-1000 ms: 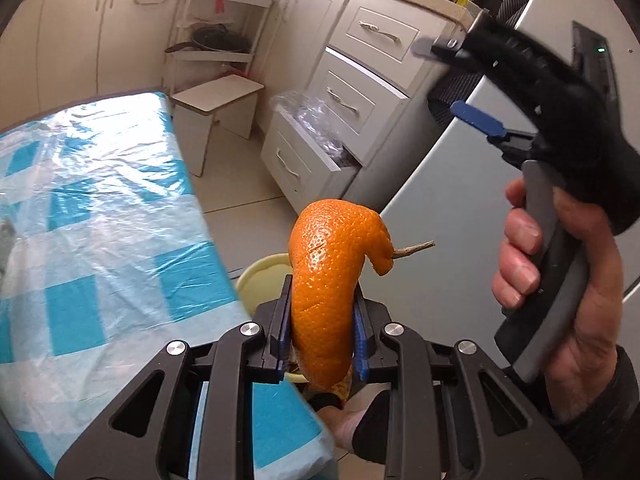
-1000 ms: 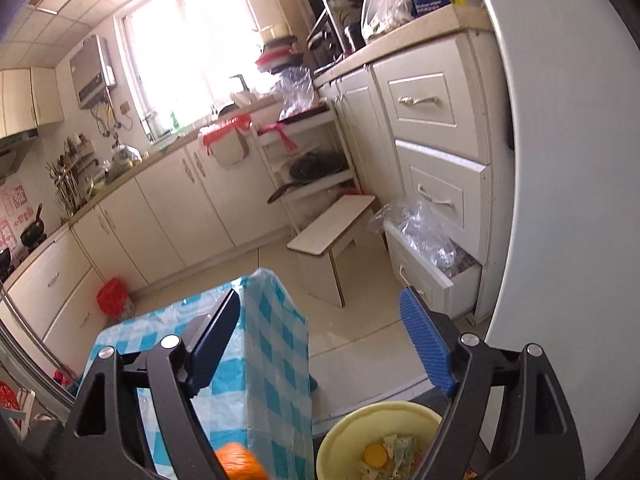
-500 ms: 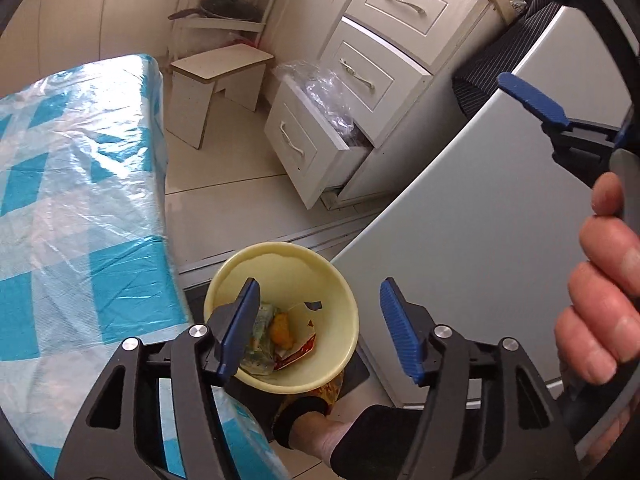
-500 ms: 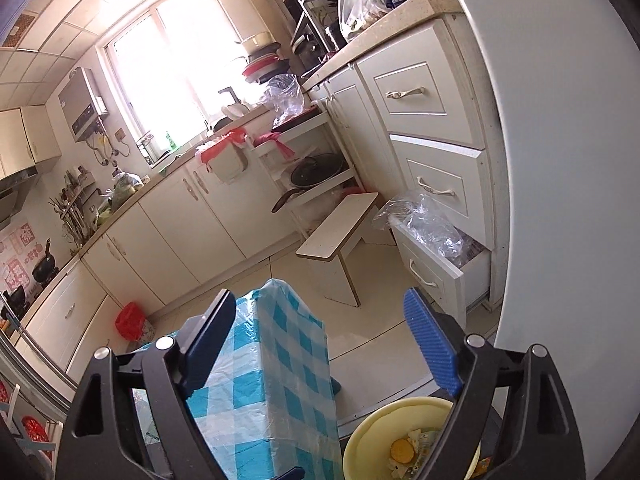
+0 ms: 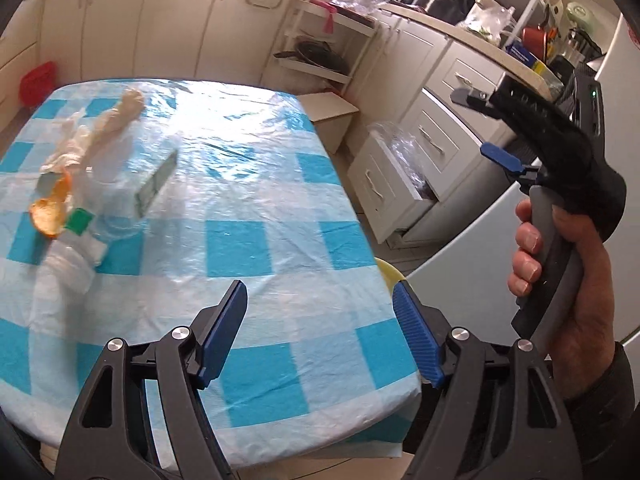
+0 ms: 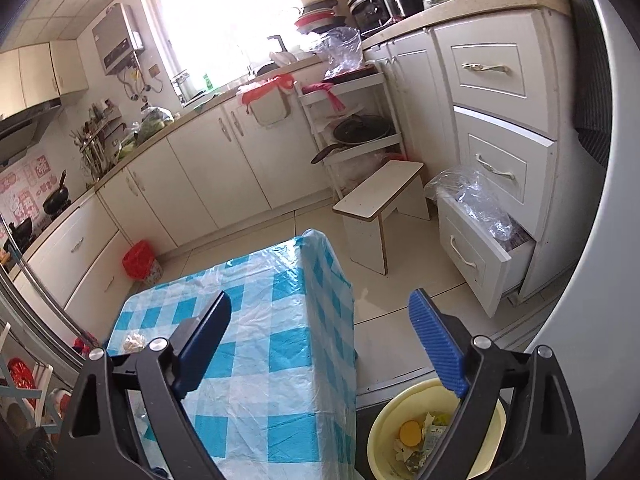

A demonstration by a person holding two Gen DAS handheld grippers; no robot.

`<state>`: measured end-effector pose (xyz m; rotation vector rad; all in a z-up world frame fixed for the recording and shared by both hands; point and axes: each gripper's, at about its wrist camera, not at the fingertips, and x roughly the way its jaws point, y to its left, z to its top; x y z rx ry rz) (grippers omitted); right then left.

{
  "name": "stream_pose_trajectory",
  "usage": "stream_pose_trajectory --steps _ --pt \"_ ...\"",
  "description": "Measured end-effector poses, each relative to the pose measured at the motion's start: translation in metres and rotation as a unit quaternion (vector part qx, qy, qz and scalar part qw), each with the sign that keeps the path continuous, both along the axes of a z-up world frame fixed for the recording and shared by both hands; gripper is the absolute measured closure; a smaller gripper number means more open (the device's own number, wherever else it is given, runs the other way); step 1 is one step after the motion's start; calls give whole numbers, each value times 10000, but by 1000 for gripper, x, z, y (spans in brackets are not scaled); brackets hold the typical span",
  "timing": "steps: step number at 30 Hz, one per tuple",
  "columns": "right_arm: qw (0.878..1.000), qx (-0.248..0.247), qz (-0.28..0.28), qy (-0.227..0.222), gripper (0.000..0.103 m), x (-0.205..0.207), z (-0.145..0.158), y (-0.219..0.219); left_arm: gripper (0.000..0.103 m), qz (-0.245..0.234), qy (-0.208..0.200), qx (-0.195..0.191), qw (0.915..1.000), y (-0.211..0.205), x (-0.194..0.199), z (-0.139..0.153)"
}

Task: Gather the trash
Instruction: 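Move both open tools back over the table toward the remaining trash, then close the left tool on the white plastic bag while the right tool approaches the clear bottle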

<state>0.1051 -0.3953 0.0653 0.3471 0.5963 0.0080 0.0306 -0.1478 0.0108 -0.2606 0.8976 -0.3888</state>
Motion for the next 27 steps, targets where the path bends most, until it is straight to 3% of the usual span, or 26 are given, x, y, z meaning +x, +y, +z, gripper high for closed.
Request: stream_pose_trajectory --steps 6,12,20,27 --pt "9994 -34 213 258 16 7 -13 19 30 795 -338 85 9962 69 -3 21" --pt "9987 -81 328 394 16 11 -20 27 28 1482 -282 65 9885 119 19 22" --pt "9976 -84 465 507 16 15 -25 34 23 1683 -259 222 9851 127 65 23" --pt "9960 -120 635 610 16 16 -30 43 23 1592 -13 761 9843 105 118 1"
